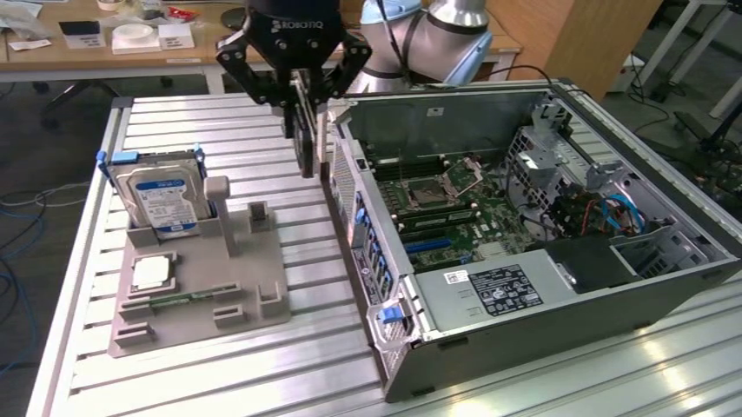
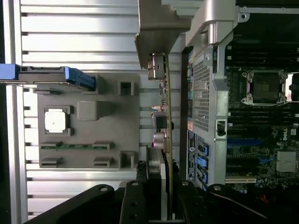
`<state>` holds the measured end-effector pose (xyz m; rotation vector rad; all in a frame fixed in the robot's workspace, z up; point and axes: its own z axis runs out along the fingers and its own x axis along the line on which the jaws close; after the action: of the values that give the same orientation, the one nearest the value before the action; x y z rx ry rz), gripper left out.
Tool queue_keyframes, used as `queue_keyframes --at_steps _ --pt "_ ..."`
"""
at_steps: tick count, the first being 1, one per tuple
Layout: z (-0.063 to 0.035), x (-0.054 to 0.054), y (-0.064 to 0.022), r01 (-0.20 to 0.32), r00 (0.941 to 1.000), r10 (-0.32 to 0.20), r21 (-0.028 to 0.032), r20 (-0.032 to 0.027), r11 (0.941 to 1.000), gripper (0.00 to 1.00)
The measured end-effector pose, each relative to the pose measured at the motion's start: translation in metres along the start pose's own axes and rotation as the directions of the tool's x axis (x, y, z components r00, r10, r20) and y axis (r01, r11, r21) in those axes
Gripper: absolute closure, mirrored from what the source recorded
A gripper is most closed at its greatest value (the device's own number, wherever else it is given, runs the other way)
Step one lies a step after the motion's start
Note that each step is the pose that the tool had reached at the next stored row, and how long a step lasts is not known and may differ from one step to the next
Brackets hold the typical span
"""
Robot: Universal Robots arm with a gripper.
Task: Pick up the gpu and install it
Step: 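Pick up the gpu and move the gpu toward the slot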
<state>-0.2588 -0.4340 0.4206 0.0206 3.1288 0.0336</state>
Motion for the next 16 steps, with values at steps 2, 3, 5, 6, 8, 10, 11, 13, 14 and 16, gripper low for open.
queue_keyframes --at_steps 2,3,5,6,8,10,11,13,14,16 --pt "0.0007 -0.021 0.0006 0.000 1.0000 0.000 -0.0001 0.0001 1.0000 0.72" --pt "0.0007 -0.024 0.0007 0.000 1.0000 0.000 0.0000 0.0000 1.0000 0.72" --pt "0.0008 -0.030 0.0008 0.000 1.0000 0.000 0.0000 0.0000 1.0000 0.72" --pt "0.0009 -0.033 0.0008 0.000 1.0000 0.000 0.0000 -0.0001 1.0000 0.72" --pt "0.0011 -0.040 0.0009 0.000 1.0000 0.000 -0.0001 0.0001 1.0000 0.72" --pt "0.0013 -0.048 0.0010 0.000 1.0000 0.000 -0.0001 0.0001 1.0000 0.72" --pt "0.0013 -0.052 0.0011 0.000 1.0000 0.000 0.0000 -0.0001 1.0000 0.72" --pt "0.0015 -0.059 0.0011 0.000 1.0000 0.000 0.0000 0.0000 1.0000 0.72" --pt "0.0016 -0.063 0.0012 0.000 1.0000 0.000 0.0000 -0.0001 1.0000 0.72" --pt "0.0019 -0.070 0.0013 0.000 1.0000 0.000 -0.0001 0.0001 1.0000 0.72"
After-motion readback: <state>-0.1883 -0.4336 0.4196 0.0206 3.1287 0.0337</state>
